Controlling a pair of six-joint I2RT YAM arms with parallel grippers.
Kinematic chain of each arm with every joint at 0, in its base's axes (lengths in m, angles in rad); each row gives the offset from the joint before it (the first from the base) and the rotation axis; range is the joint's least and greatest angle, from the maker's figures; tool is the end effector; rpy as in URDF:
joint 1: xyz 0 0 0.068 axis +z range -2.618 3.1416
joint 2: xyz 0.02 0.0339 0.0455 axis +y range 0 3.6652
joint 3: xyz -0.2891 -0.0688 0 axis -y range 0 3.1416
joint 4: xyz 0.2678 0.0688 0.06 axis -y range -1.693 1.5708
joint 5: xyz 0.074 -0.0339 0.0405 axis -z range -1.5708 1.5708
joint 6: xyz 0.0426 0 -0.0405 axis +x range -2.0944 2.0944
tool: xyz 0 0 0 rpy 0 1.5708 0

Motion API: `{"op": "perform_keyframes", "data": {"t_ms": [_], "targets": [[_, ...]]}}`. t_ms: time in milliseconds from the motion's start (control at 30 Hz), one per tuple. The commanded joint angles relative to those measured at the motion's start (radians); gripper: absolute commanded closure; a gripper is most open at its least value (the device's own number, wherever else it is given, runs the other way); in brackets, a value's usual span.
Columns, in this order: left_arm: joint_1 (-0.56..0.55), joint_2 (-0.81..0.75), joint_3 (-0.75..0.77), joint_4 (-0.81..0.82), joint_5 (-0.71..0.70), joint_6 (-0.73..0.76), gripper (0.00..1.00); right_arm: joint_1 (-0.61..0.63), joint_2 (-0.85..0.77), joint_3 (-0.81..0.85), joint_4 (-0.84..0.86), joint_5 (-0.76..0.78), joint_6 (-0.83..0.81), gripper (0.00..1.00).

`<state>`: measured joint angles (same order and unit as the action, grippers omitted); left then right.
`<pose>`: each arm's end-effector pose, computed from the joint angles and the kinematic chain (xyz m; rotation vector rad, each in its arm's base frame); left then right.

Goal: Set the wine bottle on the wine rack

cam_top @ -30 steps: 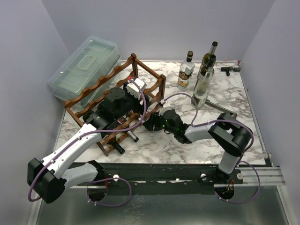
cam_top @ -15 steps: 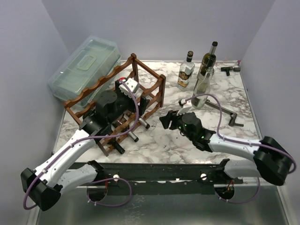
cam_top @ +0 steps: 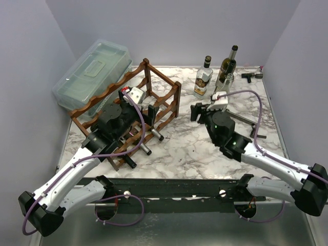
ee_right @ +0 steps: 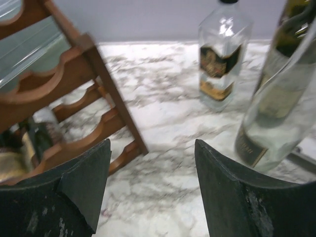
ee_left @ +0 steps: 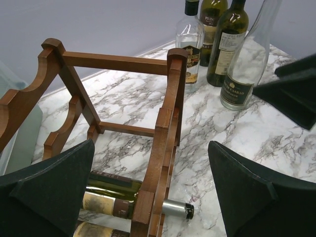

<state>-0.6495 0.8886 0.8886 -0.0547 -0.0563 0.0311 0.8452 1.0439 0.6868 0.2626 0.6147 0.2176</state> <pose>0.1782 -0.1323 0.3915 0.5068 1.5624 -0.4290 0.1875 0.1743 0.3157 -0.0542 1.6555 0.2981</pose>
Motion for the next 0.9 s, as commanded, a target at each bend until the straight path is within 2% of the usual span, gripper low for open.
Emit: {"op": "perform_keyframes", "data": {"t_ms": [0, 167, 267, 433, 633, 867], "targets": [[-0.006, -0.012, -0.011, 0.027, -0.03, 0.004, 0.01, -0.093, 0.076, 0.174, -0.147, 0.132, -0.059, 0.27], [-0.01, -0.012, -0.013, 0.028, -0.034, 0.004, 0.01, -0.267, 0.144, 0.352, -0.353, 0.132, 0.026, 0.16], [-0.014, -0.011, -0.013, 0.029, -0.036, 0.003, 0.01, -0.335, 0.155, 0.402, -0.391, 0.098, 0.039, 0.14], [-0.018, -0.01, -0.014, 0.028, -0.037, 0.007, 0.01, -0.411, 0.201, 0.482, -0.435, 0.091, 0.024, 0.0], [-0.023, -0.005, -0.014, 0.028, -0.047, 0.013, 0.01, -0.525, 0.318, 0.609, -0.552, -0.078, 0.059, 0.0], [-0.028, 0.0, -0.021, 0.028, -0.067, 0.03, 0.01, -0.551, 0.443, 0.676, -0.577, -0.132, 0.074, 0.0]]}}
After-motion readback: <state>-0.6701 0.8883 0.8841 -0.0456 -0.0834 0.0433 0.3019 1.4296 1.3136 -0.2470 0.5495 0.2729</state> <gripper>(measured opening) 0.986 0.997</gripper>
